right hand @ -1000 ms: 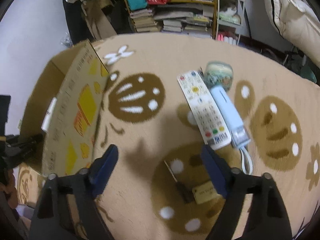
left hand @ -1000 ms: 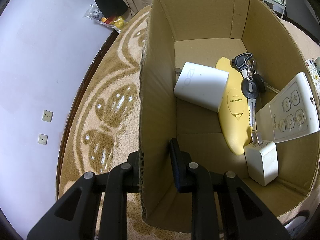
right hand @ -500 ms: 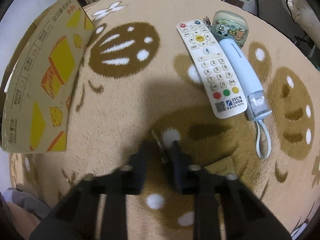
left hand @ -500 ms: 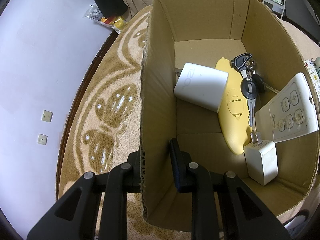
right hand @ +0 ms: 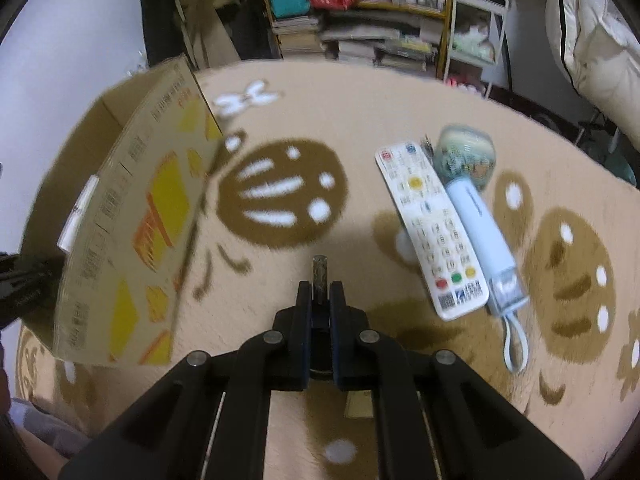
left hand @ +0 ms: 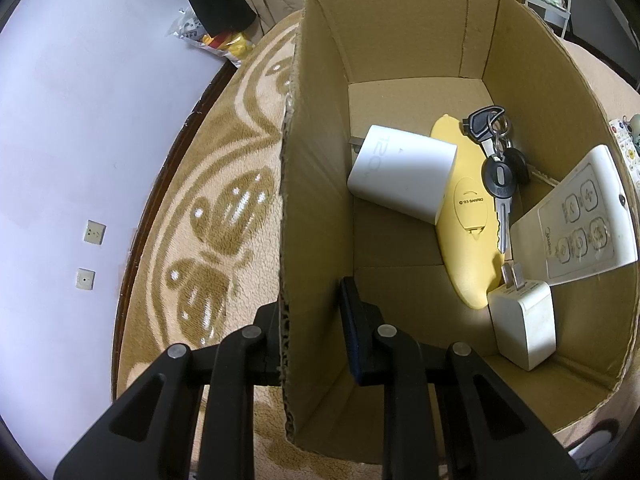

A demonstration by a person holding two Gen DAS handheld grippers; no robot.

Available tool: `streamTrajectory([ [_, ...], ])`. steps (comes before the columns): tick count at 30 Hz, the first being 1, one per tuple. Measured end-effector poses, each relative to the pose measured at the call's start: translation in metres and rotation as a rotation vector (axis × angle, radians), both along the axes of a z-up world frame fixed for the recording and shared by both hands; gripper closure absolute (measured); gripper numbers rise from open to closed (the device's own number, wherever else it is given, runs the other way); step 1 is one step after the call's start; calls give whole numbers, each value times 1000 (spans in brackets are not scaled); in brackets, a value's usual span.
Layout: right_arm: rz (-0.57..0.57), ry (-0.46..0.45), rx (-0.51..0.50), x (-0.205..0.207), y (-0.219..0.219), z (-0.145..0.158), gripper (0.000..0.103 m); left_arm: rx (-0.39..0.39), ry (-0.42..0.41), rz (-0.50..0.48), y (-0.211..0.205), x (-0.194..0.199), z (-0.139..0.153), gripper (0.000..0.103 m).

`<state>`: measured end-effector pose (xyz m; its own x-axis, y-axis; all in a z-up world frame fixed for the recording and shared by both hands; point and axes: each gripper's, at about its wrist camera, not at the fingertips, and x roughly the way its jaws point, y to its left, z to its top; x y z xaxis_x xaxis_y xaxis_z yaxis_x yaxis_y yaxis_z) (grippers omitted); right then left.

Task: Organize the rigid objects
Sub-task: 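Carry the black-capped stick into the box with the right tool and release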

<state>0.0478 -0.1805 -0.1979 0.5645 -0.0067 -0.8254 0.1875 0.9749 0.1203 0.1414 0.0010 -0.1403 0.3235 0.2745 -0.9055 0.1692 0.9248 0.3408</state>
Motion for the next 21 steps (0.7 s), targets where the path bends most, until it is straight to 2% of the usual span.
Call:
streamTrajectory([
  [6,-5,-26,35,3,2,8,94,4,-2,-1,1,0,0,81],
  [10,-11,-76,40,6,1,20,94,4,-1,-2,1,0,0,81],
  [21,2,-248,64,14,9,86,94,5,-2,-3,2,0,1,81],
])
